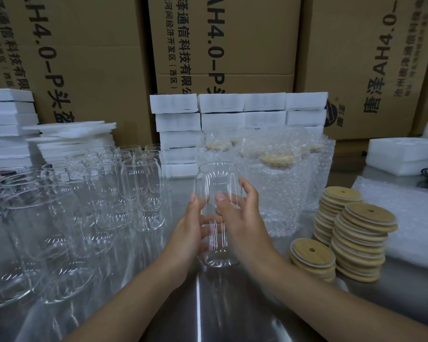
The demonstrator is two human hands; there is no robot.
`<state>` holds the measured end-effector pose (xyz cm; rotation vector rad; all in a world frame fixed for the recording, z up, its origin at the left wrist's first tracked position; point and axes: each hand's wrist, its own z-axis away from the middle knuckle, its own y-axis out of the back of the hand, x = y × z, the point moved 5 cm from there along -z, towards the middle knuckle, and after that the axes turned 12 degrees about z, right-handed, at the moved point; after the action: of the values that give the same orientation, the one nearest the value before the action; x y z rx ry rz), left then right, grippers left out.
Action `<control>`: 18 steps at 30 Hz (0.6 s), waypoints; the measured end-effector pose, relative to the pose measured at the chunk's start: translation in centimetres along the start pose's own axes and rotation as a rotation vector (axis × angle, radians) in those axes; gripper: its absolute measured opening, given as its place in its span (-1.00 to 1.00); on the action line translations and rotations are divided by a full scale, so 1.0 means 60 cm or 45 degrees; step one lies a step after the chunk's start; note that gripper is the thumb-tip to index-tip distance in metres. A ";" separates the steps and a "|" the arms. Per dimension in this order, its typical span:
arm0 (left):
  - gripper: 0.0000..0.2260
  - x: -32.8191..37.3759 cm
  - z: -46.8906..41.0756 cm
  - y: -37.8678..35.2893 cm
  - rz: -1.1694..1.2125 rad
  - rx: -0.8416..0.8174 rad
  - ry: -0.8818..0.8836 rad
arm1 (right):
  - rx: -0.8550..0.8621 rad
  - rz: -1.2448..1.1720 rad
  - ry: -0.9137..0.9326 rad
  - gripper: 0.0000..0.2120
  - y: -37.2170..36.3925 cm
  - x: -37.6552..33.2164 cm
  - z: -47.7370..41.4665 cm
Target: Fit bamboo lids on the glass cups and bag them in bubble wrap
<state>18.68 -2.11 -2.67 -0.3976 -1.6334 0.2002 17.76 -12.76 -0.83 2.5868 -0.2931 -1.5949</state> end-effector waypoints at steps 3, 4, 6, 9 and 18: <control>-0.48 0.002 -0.007 0.009 -0.122 0.049 -0.045 | 0.036 0.053 0.004 -0.39 0.000 0.001 0.002; -0.49 0.001 -0.009 0.011 -0.120 0.067 -0.036 | 0.040 0.066 0.011 -0.38 0.000 0.002 0.004; -0.55 -0.004 -0.010 0.013 -0.054 0.102 -0.020 | 0.040 0.132 0.022 -0.30 0.000 0.002 0.007; -0.67 -0.008 -0.010 0.012 0.117 0.141 -0.018 | 0.071 0.222 0.066 -0.20 0.003 -0.002 0.011; -0.48 -0.005 0.001 0.002 0.075 0.002 -0.023 | -0.001 0.334 0.106 -0.23 -0.007 -0.012 0.016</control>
<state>18.67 -2.10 -2.97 -0.4446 -1.6399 0.2498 16.62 -12.16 -0.69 2.4814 -0.5962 -1.3940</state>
